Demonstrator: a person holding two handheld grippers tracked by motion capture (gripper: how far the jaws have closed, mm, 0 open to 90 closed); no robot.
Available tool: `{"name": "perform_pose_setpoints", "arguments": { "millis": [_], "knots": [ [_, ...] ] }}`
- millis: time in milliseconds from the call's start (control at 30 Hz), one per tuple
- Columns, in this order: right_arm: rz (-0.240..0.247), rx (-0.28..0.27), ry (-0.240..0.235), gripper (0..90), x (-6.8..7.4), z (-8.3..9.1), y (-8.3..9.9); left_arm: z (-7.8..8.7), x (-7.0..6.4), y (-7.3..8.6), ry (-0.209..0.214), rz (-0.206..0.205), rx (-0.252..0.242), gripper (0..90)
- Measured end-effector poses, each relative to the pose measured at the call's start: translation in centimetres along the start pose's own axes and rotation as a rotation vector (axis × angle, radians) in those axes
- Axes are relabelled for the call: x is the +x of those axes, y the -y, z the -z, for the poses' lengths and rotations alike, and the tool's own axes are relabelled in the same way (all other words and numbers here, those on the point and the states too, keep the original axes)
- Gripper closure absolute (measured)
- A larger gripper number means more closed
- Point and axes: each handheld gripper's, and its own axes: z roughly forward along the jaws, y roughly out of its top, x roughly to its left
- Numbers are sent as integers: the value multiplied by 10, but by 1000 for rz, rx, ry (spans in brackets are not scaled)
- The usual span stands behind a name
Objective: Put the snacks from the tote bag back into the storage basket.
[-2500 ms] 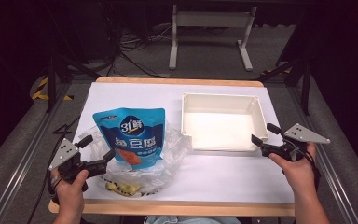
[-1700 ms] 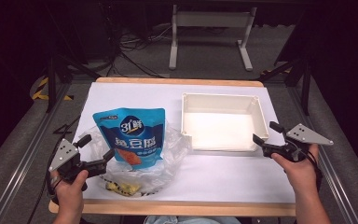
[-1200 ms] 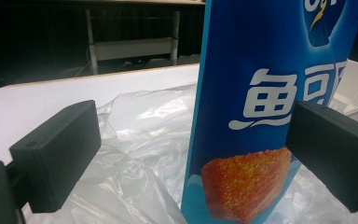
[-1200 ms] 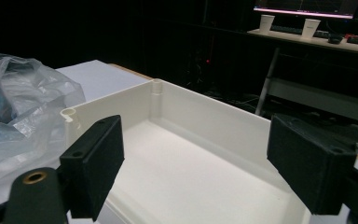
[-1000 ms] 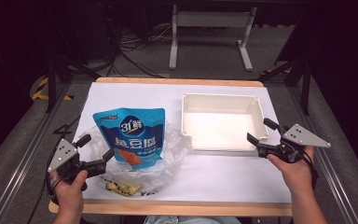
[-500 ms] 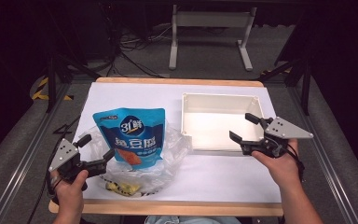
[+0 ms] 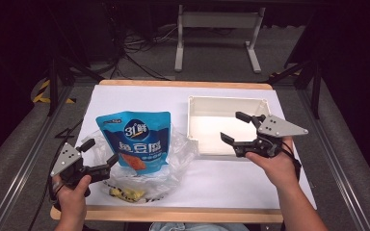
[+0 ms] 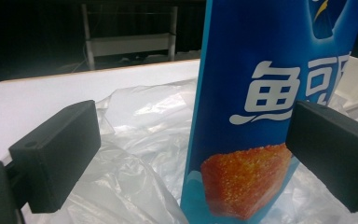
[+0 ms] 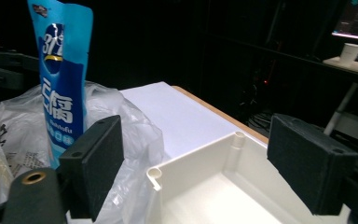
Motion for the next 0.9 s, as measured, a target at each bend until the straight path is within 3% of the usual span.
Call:
{"name": "perform_pose_setpoints", "arguments": {
  "millis": [233, 533, 900],
  "knots": [
    [11, -1, -53, 198, 11, -20, -8, 1, 2, 0, 40, -8, -5, 35],
    [40, 1, -112, 192, 27, -44, -20, 3, 3, 0, 52, -4, -14, 35],
    [36, 24, -198, 188, 41, -78, -22, 4, 3, 0, 58, -14, -7, 34]
  ]
}}
